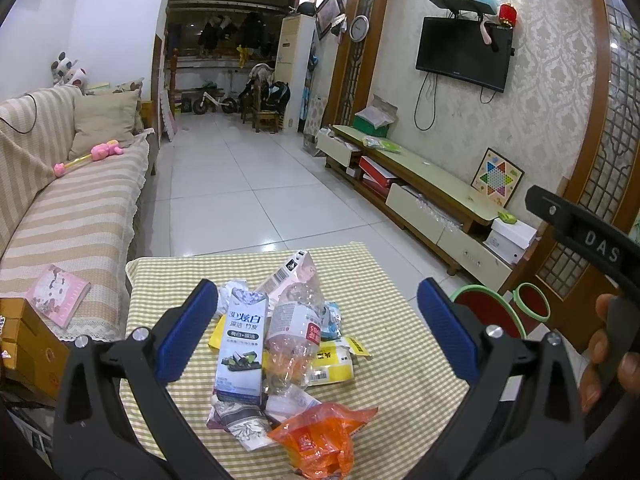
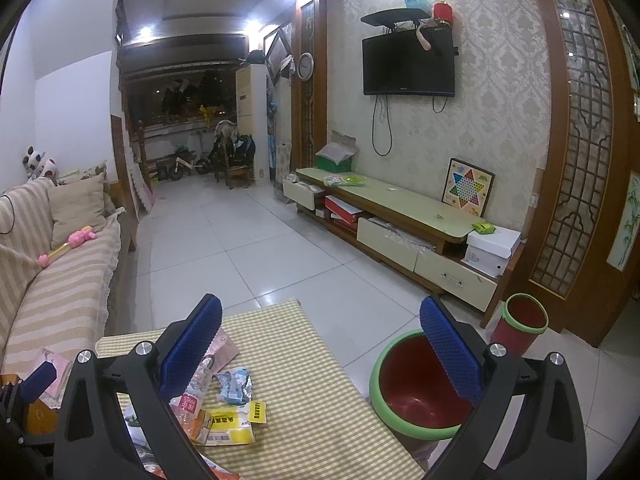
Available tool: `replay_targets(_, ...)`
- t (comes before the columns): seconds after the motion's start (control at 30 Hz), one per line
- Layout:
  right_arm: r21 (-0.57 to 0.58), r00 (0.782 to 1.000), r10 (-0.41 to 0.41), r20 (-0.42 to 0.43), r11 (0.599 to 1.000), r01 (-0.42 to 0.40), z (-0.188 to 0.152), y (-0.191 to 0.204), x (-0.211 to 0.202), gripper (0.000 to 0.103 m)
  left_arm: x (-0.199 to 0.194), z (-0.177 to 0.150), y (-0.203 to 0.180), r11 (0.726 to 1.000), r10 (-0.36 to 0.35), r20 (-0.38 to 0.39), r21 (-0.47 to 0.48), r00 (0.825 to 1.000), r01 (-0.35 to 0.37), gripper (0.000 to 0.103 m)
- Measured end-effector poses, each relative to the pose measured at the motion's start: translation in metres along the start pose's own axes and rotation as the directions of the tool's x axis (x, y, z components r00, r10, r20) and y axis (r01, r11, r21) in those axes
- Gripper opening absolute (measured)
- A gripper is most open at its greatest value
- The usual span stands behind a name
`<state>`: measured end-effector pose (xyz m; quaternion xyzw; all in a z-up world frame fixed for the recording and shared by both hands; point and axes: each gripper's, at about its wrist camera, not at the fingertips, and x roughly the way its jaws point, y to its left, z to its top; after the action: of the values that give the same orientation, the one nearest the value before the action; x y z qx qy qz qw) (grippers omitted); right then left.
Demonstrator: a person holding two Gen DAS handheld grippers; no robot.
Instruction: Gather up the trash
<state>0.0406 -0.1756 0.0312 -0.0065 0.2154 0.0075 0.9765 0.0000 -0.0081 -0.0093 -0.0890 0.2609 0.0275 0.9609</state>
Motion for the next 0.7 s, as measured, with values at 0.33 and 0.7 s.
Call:
replay_targets(0.33, -0.001, 1.0, 0.0, -0.001, 1.0, 0.0, 0.0007, 0.0005, 0.0007, 0.096, 0.003, -0.0018, 0.0014, 1.0, 0.002, -0.009, -0.004, 1.0, -0.002, 0.098)
replay_targets(0.7, -0.001, 1.0, -0.001, -0.004, 1.0, 0.001, 0.0017, 0.0001, 0.0007, 0.096, 0.0031, -0.002, 0.001, 1.0, 0.002, -0.009, -0.002, 1.0, -0.002, 0.098)
